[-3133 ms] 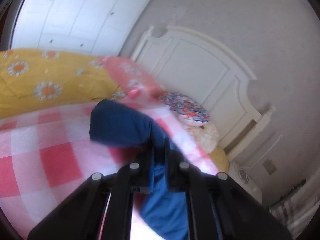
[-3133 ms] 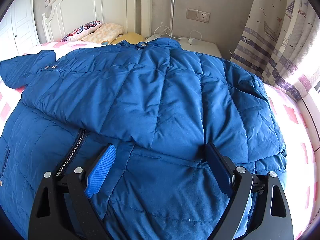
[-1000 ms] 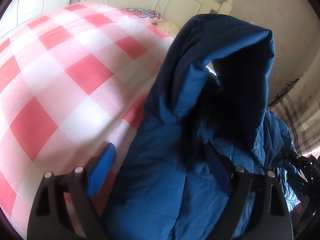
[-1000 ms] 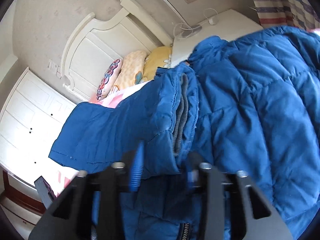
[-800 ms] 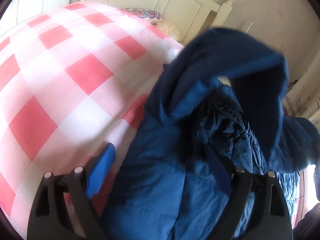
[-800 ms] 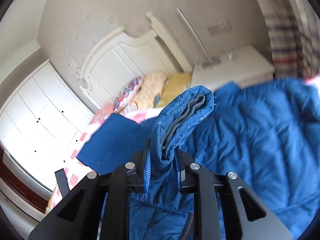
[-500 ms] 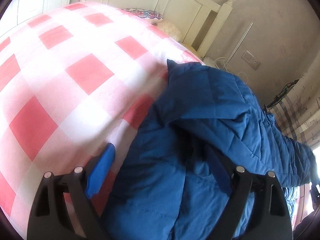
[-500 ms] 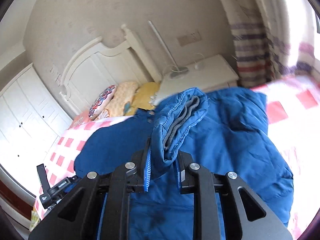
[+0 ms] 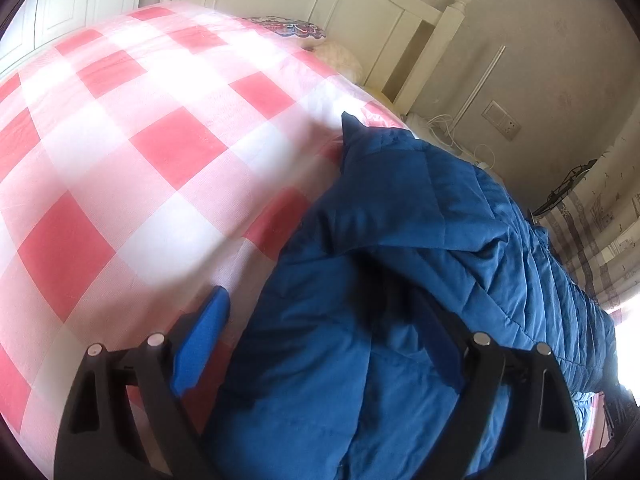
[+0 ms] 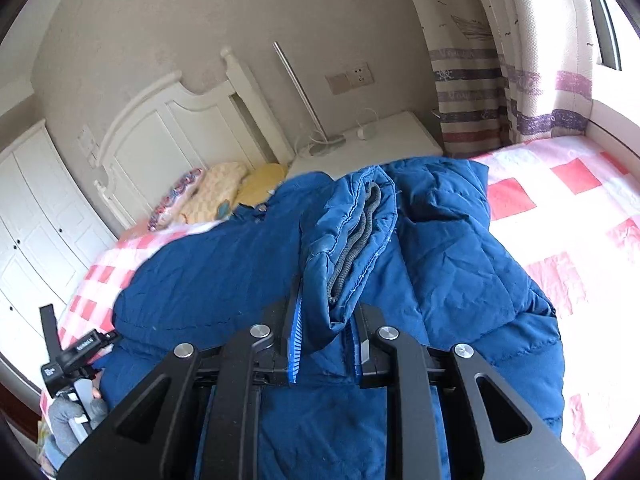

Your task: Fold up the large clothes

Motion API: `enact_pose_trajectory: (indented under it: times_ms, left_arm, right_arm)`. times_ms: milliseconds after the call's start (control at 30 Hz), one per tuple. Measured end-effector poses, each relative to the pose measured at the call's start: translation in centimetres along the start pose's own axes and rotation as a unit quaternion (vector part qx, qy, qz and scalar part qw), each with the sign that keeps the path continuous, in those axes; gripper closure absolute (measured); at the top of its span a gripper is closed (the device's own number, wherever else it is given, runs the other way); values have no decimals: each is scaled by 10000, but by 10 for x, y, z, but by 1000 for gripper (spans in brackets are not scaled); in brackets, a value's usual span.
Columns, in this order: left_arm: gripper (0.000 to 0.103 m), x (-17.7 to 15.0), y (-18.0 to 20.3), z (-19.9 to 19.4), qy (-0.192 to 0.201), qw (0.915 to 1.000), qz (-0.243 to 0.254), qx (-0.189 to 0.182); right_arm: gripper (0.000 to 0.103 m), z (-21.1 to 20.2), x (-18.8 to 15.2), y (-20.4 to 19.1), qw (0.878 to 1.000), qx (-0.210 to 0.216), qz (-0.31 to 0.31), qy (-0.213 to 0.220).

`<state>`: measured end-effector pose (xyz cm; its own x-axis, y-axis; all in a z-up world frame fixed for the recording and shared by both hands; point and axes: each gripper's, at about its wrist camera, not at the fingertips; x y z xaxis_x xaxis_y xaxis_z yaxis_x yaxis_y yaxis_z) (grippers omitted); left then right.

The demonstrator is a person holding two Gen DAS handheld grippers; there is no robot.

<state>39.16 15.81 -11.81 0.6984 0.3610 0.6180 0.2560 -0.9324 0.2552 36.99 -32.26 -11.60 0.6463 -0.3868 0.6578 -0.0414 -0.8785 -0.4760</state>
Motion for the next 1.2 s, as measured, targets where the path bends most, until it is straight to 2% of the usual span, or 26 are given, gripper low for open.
enact_pose_trajectory:
  times_ms: [100,133,167,200,233,300,367,433,500,567,633,700,733,767,800,867,933,1000,1067,1133,1200]
  left_arm:
    - [12,0,0,0,4,10000,-8,-7]
    - [12,0,0,-1,6,10000,-15,-14]
    - [12,1,0,-1,6,10000,-15,-15]
    - [12,1,1,-1,5,10000,-11,-7]
    - [12,1,0,-1,5,10000,-8,-3]
    - [12,0,0,0,4,10000,-1,10]
    - [12,0,0,0,6,10000,-1,19]
    - [12,0,0,0,12,10000,-15,2]
    - [12,0,-2,-1,27,10000,-51,-44]
    - [12,0,-4,-2,47,9999,-94,-93]
    - [12,-2,-8,-6,117,9997,-200,27]
    - [16,-4,-19,-30,699,9956,-485,396]
    - [17,-3,-24,-52,1224,9882,-681,620]
    - [17,-2,-28,-74,1716,9796,-859,603]
    - [16,3,-27,-90,2016,9739,-934,462]
    - [12,17,-12,-107,2170,9731,-745,199]
    - [6,38,24,-103,1832,9829,-163,44]
    - [5,52,66,-80,1285,9904,482,-172]
    - [5,51,96,-53,940,9916,860,-237]
    - [6,38,121,-16,452,9916,1214,-3]
    - [6,20,128,13,113,9896,1431,131]
  right_arm:
    - [82,12,-6,12,9988,-144,303,-362]
    - [79,11,-4,14,9984,-207,369,-388]
    - [74,8,-3,14,9981,-284,406,-377]
    - [62,4,-2,13,9978,-409,414,-324]
    - [53,-5,1,8,9967,-714,369,-113]
    - [53,-23,6,-6,9918,-1169,89,507]
    - [52,-26,13,-30,9902,-1116,-405,734]
    - [51,-11,18,-54,9862,-1149,-1002,651]
    - [51,16,16,-73,9780,-1296,-1591,379]
    - [51,45,11,-76,9735,-1385,-1815,-85]
    - [49,65,-1,-67,9696,-1556,-1864,-309]
    - [49,66,-7,-55,9755,-1393,-1683,-250]
    - [49,65,-6,-53,9772,-1359,-1611,-267]
    - [48,67,-5,-52,9775,-1341,-1605,-290]
    - [48,68,-7,-52,9769,-1356,-1627,-299]
    - [47,69,-8,-53,9744,-1428,-1710,-296]
    - [47,70,-9,-55,9722,-1493,-1782,-269]
    - [47,67,-10,-55,9725,-1478,-1782,-257]
    - [47,65,-8,-53,9750,-1399,-1708,-261]
    - [47,63,-7,-50,9773,-1319,-1634,-267]
    - [47,63,-5,-48,9787,-1268,-1588,-281]
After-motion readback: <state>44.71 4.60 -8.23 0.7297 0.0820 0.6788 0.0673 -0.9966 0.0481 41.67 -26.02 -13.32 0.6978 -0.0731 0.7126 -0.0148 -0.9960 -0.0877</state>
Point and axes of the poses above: each gripper's, at about its wrist camera, not at the fingertips, and z roughly the way its jaws point, y to its right, x to its top, and after that the axes turned 6 degrees about z, right-handed
